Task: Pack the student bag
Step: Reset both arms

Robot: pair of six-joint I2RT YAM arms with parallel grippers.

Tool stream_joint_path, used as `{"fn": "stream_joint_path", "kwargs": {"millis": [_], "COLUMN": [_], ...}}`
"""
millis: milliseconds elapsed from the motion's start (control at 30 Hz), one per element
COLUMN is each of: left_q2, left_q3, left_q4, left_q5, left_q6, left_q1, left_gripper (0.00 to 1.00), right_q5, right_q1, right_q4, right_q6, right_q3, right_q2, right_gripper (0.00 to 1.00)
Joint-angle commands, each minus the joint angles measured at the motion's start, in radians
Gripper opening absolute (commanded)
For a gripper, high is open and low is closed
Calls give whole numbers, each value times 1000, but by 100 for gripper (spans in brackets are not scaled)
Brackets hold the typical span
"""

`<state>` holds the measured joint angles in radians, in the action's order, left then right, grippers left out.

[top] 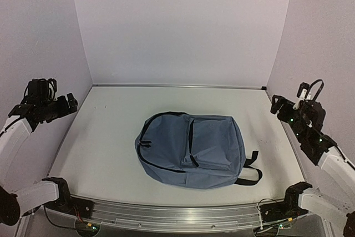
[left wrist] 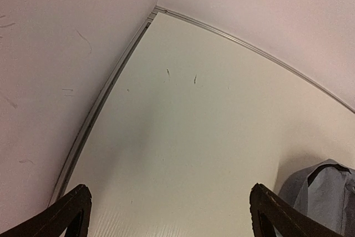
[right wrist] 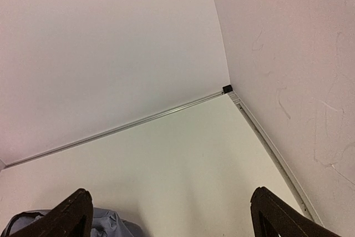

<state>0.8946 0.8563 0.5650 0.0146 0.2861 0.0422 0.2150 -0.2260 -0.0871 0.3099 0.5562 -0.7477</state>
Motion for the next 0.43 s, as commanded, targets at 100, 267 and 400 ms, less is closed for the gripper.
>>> {"fn": "stream_joint_path", "kwargs": {"millis": [100,267,400], "left_q2": [-18,-19,-31], "left_q3": [-14,-19,-21], "left_q4": [-82,-86,-91], "left_q5": [43,31,18], "left_q6": [-6,-9,-10], "left_q1": [-2,-2,-2], "left_gripper": [100,100,100], "right_q5": [48,40,40], "right_q1": [-4,-5,-6], "right_q4": [-128,-128,-128], "right_q6": [-51,-54,-55], "right_q3": [-70,-63,-63], "right_q2": [73,53,53], "right_gripper": [98,98,98]}}
